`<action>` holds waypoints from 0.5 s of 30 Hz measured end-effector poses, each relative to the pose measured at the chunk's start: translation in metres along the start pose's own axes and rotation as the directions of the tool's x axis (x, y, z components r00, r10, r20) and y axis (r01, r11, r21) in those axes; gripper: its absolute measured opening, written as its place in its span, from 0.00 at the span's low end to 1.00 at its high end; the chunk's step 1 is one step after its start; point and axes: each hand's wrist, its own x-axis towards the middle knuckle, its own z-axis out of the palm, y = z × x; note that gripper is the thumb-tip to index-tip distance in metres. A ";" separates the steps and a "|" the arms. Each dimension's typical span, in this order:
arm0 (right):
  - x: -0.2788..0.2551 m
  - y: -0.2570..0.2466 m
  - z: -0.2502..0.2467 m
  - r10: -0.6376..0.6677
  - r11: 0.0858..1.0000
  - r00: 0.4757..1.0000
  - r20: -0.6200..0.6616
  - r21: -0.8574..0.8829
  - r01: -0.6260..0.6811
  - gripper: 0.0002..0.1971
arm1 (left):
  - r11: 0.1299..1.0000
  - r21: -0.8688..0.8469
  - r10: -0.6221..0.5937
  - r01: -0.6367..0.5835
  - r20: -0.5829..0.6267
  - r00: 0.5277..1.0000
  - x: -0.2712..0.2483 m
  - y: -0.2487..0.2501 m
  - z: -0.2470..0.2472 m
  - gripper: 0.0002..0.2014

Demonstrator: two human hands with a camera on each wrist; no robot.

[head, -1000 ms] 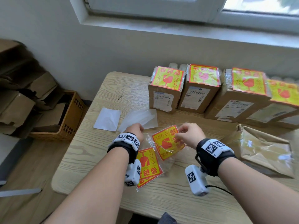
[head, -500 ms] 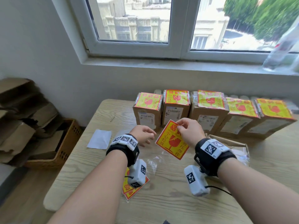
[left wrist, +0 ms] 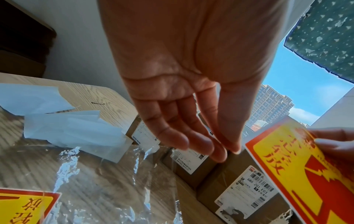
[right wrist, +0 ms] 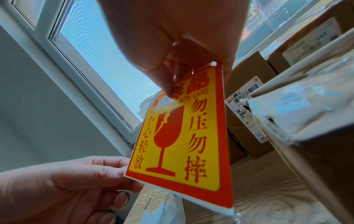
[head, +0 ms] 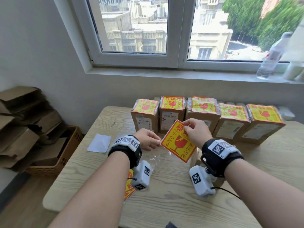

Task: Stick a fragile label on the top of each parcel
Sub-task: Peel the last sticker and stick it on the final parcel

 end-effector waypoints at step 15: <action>-0.003 0.009 -0.012 0.025 0.999 0.999 -0.027 0.038 -0.024 0.05 | 0.988 -0.148 -0.045 0.054 0.064 0.997 -0.012 0.011 0.010 0.04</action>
